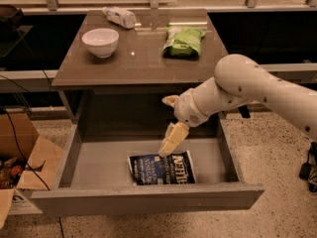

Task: Pick blue chip bag from top drawer and place on counter

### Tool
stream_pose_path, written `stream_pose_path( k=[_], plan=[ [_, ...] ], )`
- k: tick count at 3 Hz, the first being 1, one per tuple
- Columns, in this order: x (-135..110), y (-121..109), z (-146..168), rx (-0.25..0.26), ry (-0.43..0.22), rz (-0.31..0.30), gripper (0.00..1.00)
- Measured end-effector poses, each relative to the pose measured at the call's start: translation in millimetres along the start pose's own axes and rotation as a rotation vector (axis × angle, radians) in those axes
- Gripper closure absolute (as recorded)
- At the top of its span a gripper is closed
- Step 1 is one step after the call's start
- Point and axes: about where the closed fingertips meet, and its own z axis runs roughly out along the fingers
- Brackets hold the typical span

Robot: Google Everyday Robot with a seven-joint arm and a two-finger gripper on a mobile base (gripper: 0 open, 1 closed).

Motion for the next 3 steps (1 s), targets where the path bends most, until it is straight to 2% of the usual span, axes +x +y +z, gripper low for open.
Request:
stream_pose_path(
  k=[1,2,3],
  plan=[
    [19,23,36,-0.083,0.037,0.05,0.0],
    [34,43,57,-0.13,0.056,0.077,0.0],
    [52,57,75,-0.147,0.06,0.112,0.0]
  ],
)
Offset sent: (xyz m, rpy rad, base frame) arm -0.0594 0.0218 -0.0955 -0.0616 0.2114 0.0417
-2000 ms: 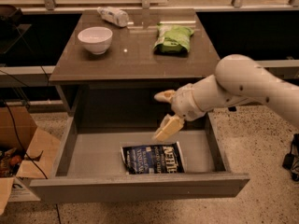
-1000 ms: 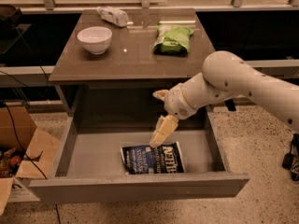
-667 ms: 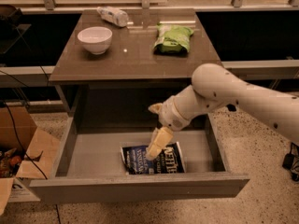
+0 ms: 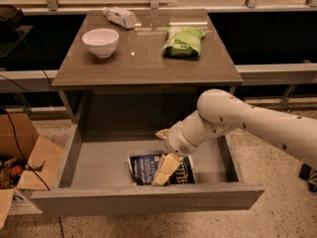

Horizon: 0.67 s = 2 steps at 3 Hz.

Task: Pick blue chip bag from top drawer and place on counter

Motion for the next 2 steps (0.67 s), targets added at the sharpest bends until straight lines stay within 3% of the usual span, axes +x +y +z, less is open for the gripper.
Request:
stream_pose_path(
  k=[2],
  plan=[
    [-14,-22,-33,0.139,-0.013,-0.04,0.0]
  ],
)
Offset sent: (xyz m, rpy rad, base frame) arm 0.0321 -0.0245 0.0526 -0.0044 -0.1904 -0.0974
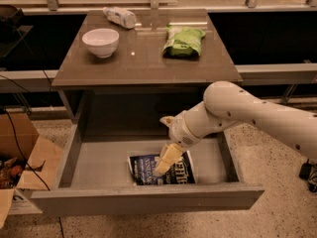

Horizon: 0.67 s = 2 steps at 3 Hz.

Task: Pick blue chip bag from top drawer and place on counter

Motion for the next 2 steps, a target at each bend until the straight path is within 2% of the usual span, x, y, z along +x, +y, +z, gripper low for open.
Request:
stream_pose_path(
  k=[2],
  plan=[
    [17,-2,27,-0.036,0.025,0.02,0.0]
  ],
)
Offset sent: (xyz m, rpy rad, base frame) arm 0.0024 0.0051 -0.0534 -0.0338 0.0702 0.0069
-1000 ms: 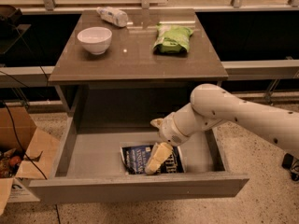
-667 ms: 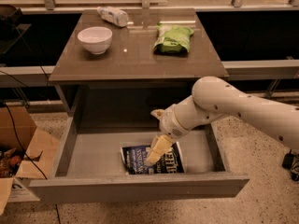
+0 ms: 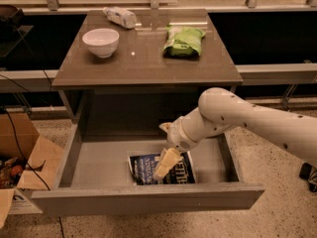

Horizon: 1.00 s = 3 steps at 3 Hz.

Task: Pick blue chip bag from top drawer and place on counter

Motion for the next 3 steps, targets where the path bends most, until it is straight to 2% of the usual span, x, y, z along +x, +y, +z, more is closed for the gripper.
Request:
stream_pose_path(
  k=[2,3],
  plan=[
    [35,14,32,-0.043,0.037,0.059,0.0],
    [45,23,45,-0.07,0.043,0.081,0.18]
  ],
)
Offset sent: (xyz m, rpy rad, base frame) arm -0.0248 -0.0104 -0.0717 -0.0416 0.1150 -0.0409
